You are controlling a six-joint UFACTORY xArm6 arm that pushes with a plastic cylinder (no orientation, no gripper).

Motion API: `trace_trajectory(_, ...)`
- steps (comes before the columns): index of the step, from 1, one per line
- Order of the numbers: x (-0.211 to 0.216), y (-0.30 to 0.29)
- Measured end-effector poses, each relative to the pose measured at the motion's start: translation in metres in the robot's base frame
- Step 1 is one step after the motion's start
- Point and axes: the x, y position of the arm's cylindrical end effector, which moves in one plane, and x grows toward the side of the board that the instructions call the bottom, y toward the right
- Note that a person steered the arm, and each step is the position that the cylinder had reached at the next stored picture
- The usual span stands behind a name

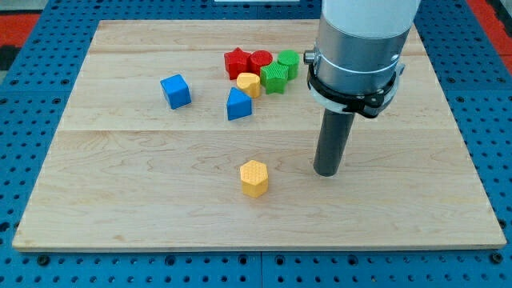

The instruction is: Push the yellow hexagon to the center of the board

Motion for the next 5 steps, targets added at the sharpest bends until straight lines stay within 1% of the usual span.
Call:
trace_trajectory(4, 0.001, -0.005)
trace_trajectory(5, 0.024, 0.006)
